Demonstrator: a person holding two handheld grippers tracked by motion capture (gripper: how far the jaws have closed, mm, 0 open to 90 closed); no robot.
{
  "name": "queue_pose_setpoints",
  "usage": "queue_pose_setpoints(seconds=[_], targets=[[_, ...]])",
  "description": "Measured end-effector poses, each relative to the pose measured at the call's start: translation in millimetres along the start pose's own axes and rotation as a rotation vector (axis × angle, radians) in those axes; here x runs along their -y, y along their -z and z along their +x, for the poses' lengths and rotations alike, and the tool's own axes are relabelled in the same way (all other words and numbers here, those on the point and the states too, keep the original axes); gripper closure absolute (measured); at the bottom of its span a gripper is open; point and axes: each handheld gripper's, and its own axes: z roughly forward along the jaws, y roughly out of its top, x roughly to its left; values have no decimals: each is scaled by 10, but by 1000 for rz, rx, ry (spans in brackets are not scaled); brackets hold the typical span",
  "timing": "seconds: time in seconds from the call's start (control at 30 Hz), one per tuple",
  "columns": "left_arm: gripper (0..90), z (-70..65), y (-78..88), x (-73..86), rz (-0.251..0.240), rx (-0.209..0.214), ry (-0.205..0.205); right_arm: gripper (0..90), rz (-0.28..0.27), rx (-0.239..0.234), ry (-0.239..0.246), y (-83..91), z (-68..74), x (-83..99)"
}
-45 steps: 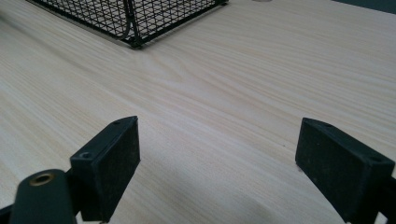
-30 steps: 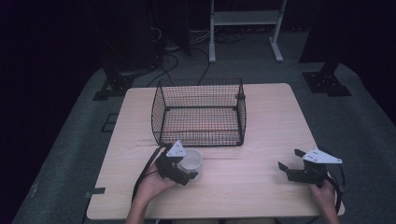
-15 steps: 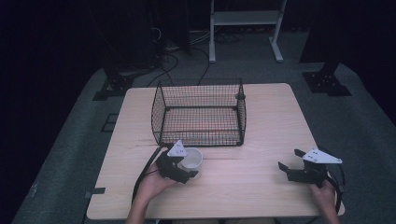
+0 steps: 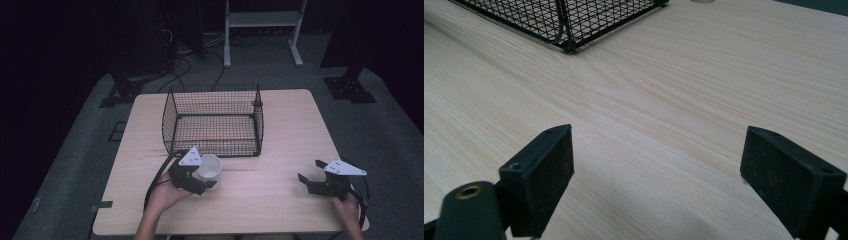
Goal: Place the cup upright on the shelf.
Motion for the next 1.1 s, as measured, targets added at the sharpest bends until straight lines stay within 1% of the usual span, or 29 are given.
queue_pose_setpoints(seconds=[0.03,0.2,0.27,0.3,0.33,0.4,0.5,0.57,0.63,0.73,0.77,0.9,1.1], targets=[[214,1,3,-14,3,1,-7,131,-1,-1,-1,2,-1,0],[214,35,34,-88,5,7,-13,131,-2,-3,-2,3,-2,1],[214,70,76,-147,-10,16,-12,131,-5,-4,-4,4,-5,2],[214,82,87,-169,-10,18,-13,131,-4,-4,-6,5,-5,2],[214,82,87,-169,-10,18,-13,131,-4,-4,-6,5,-5,2],[214,102,115,-224,-7,11,-25,131,-5,-5,-7,6,-6,2],[214,139,161,-293,-13,10,-29,131,-7,-4,-7,8,-6,3],[214,153,170,-309,-14,11,-26,131,-8,-4,-7,9,-8,4],[214,175,178,-326,-12,22,-23,131,-9,-4,-5,9,-9,3],[214,211,208,-364,-2,16,-26,131,-8,-5,-7,10,-8,4],[214,231,229,-383,-10,19,-25,131,-8,-7,-7,9,-8,4],[214,281,274,-430,-17,28,-24,131,-7,-7,-8,10,-9,3],[214,351,313,-529,-16,32,-30,131,-7,-7,-10,10,-9,3]])
